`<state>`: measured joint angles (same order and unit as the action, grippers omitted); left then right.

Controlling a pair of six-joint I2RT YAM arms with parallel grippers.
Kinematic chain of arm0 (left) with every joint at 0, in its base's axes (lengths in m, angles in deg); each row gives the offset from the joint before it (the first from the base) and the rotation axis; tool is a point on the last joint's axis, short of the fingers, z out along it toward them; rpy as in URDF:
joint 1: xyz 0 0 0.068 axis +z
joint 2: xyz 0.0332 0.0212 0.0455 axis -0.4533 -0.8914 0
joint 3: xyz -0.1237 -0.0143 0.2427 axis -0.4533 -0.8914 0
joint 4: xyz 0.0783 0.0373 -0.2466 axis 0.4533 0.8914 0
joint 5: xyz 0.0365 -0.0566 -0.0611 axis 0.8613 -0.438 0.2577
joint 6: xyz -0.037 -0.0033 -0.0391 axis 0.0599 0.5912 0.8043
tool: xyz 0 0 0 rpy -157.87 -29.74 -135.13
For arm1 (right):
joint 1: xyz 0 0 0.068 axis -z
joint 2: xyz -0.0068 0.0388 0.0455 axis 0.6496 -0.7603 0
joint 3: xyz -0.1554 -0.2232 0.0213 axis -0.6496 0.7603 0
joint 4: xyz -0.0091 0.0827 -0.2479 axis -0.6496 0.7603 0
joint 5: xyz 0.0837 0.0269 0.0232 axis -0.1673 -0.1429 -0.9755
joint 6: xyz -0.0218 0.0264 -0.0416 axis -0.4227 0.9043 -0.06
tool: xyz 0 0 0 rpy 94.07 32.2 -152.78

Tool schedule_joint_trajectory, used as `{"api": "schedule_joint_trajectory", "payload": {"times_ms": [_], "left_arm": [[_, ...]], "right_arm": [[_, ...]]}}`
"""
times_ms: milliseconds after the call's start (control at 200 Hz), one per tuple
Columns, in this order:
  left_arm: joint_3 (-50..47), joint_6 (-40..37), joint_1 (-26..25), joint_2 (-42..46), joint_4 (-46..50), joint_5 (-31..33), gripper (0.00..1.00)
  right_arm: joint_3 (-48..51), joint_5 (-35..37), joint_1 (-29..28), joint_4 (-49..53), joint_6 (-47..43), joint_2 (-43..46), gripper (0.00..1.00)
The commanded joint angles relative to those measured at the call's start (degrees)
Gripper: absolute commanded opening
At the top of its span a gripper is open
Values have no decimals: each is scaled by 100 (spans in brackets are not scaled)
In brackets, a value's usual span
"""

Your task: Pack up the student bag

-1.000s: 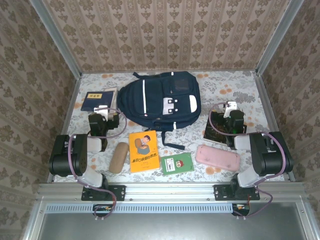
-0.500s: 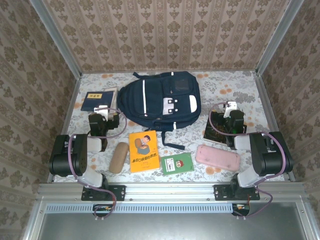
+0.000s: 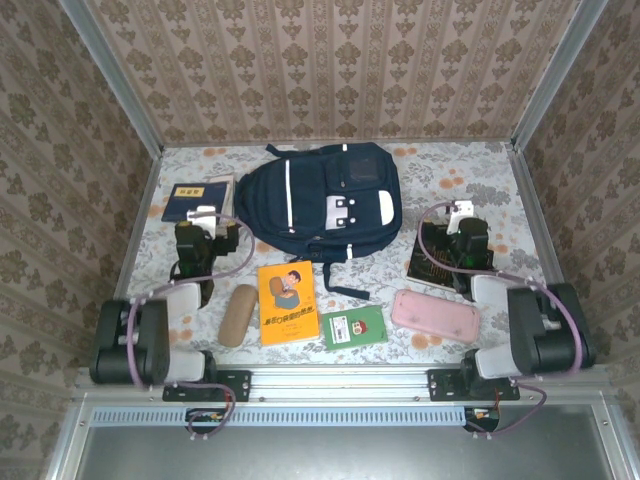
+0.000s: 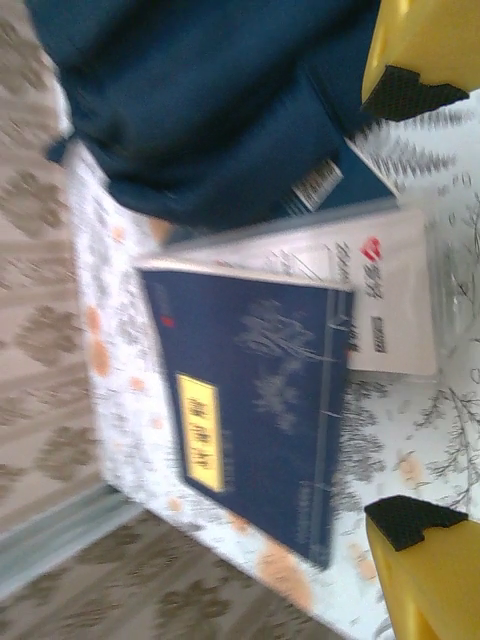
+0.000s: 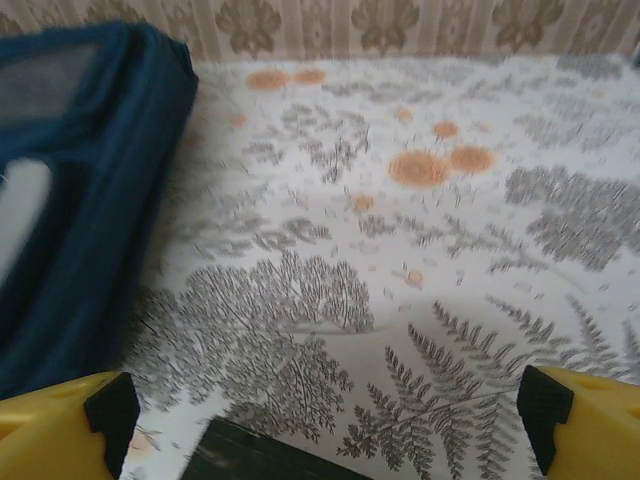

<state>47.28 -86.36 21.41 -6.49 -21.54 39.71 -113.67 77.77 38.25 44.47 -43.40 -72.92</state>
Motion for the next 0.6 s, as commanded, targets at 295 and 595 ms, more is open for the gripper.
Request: {"api": "schedule_joint_trajectory", "payload": {"times_ms": [295,595], "left_arm": [[2467,19,-2894,2087,4183,1030,100],[5138,2173,-2612,195,8351,564,100]], "right_arm": [[-2240,840,-2566,3498,-303,2321,100],[-4959,1724,-2947,7003,1674,1538,100]]}}
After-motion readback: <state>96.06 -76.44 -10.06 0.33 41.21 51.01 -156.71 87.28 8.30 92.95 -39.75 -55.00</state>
